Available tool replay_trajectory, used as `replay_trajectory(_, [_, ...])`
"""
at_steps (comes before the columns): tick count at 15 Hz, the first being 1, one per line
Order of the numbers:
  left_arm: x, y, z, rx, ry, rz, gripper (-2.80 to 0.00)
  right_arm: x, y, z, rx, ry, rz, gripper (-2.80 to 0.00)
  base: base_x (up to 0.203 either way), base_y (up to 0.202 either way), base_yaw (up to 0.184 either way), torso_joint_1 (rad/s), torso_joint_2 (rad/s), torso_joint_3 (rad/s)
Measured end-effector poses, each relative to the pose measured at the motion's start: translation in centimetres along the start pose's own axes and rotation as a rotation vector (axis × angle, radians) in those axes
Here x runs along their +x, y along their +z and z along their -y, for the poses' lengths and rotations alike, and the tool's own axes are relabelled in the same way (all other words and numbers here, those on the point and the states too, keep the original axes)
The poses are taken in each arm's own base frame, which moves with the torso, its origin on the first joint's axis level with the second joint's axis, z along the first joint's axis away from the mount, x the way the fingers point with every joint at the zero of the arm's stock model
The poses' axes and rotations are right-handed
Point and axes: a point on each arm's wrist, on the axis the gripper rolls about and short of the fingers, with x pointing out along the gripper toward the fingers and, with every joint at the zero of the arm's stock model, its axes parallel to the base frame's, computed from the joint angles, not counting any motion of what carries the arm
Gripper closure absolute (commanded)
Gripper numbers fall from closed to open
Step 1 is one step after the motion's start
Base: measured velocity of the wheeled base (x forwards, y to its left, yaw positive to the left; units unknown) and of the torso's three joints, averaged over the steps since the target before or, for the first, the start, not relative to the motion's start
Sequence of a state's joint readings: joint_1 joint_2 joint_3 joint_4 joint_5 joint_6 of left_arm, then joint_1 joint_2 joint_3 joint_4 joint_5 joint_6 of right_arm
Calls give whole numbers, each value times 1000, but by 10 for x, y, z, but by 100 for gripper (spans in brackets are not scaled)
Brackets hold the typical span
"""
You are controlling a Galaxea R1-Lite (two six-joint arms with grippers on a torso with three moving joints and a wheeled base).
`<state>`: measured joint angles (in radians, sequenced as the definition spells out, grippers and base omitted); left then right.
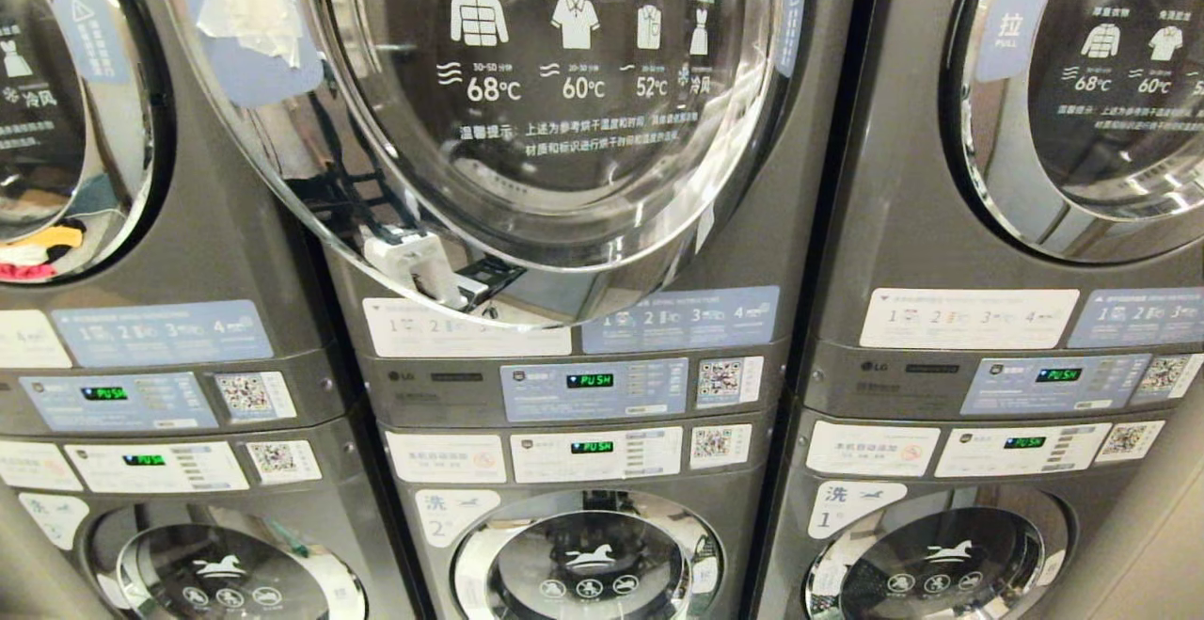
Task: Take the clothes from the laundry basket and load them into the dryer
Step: Open the dryer
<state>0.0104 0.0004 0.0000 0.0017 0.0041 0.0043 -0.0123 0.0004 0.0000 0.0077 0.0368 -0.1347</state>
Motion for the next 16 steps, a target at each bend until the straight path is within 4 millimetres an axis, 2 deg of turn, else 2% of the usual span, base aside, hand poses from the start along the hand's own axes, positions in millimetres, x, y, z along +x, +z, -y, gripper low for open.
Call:
replay_trajectory(3, [0,0,0,21,-5,3,0,0,0,0,4,-1,0,0,0,0,0,0,0,0])
replay_trajectory(4, [-1,4,0,36,-20,23,0,0,0,0,10,-2,0,0,0,0,0,0,0,0])
replay_trajectory(5, [-4,17,1,43,-54,72,0,0,0,0,18,-2,0,0,0,0,0,0,0,0])
replay_trajectory(8, [-17,83,4,34,-209,203,0,0,0,0,15,-2,0,0,0,0,0,0,0,0])
replay_trajectory(10, [-9,134,5,-17,-285,216,0,0,0,0,15,-2,0,0,0,0,0,0,0,0])
replay_trajectory(13, [41,204,7,-87,-340,206,0,0,0,0,10,-2,0,0,0,0,0,0,0,0])
replay_trajectory(16, [115,255,8,-117,-363,226,0,0,0,0,10,-3,0,0,0,0,0,0,0,0])
